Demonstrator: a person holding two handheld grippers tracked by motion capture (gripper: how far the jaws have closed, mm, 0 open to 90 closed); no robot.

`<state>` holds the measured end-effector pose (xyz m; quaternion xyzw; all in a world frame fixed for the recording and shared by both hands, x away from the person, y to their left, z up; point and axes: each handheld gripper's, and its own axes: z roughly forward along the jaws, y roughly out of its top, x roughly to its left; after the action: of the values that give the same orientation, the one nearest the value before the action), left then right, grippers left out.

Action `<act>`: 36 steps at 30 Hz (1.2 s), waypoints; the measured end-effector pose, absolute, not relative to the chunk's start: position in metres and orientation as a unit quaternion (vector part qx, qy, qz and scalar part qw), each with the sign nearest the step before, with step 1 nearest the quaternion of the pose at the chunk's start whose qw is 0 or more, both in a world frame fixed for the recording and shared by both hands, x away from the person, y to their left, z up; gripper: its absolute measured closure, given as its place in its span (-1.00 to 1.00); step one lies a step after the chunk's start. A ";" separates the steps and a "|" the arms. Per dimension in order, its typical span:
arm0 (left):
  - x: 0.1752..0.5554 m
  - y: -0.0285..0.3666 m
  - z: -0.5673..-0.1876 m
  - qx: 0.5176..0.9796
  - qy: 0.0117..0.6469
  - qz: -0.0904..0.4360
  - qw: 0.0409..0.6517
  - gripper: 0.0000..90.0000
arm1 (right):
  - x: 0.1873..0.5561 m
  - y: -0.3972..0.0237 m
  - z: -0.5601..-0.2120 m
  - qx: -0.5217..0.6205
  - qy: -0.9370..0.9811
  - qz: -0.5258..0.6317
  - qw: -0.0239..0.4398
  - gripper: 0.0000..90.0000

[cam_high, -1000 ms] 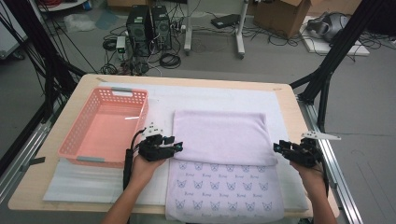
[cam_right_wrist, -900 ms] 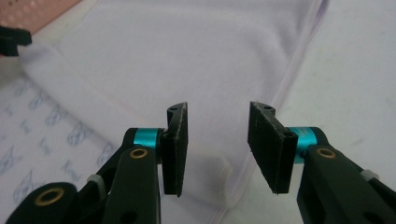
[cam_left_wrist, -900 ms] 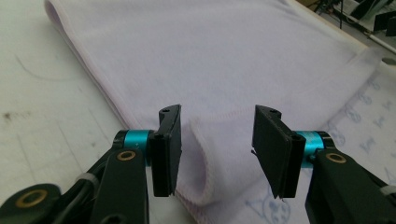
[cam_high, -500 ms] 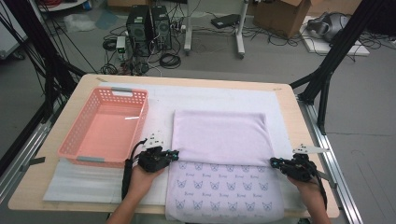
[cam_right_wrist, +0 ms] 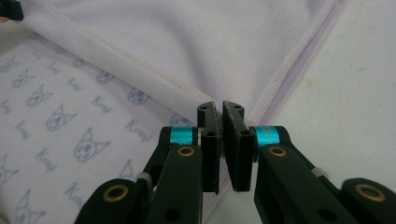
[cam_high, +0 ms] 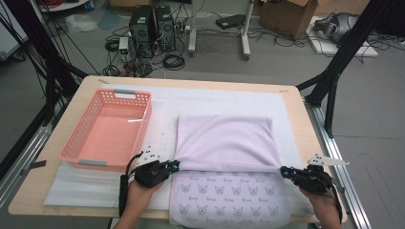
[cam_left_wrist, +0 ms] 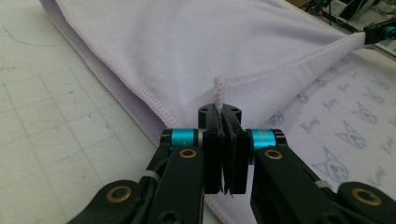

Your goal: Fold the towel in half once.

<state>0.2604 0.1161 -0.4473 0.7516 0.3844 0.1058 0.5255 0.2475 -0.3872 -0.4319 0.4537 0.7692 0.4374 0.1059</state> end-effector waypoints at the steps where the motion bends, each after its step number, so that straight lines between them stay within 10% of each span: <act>1: 0.257 0.117 -0.446 0.750 0.385 0.110 0.526 0.94 | 0.244 -0.387 -0.432 0.451 0.770 0.438 0.108 0.90; 36: 0.132 0.128 -0.441 0.730 0.391 0.097 0.551 0.94 | 0.118 -0.393 -0.419 0.408 0.787 0.450 0.113 0.91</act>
<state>0.1322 0.1283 -0.4406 0.7303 0.3915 0.0971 0.5513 0.1176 -0.3934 -0.4192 0.4077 0.7866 0.4498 0.1127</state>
